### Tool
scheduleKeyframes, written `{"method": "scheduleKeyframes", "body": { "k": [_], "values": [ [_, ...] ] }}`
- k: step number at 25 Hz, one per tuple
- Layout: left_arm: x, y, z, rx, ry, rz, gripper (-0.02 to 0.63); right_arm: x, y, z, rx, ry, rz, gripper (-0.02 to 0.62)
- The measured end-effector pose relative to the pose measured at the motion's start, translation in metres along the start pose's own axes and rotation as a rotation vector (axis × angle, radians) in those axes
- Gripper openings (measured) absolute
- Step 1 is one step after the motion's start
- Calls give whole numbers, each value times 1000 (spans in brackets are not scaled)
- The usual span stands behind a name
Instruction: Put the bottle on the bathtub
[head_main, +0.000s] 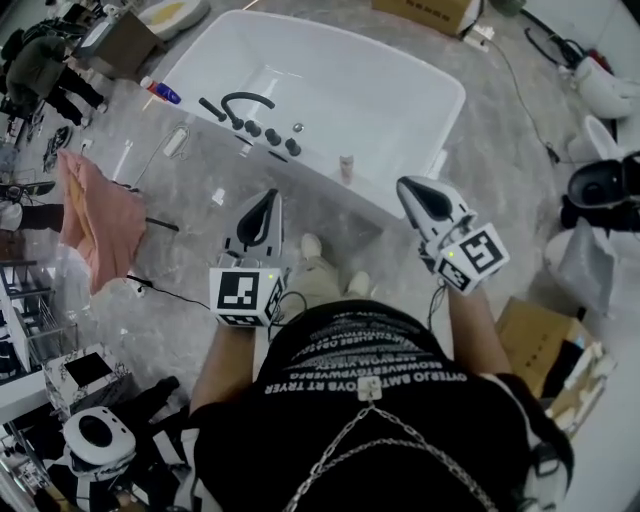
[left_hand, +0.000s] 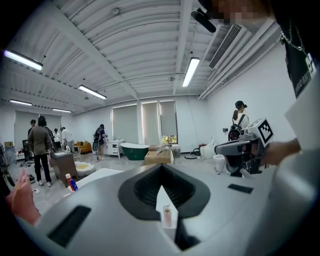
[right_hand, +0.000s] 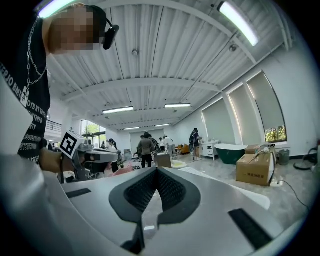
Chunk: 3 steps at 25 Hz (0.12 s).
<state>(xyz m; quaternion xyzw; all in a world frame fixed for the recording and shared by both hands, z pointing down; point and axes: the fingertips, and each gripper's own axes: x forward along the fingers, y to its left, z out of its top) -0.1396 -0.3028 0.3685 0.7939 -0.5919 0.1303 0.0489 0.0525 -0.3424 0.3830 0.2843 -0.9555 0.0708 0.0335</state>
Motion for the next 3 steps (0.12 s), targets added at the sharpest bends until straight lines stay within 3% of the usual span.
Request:
{"method": "scheduleKeyframes", "body": {
  "k": [3],
  "values": [
    [11,-4,3,9,-3,4,2,7,-7,-10,0,34,10,2]
  ]
}}
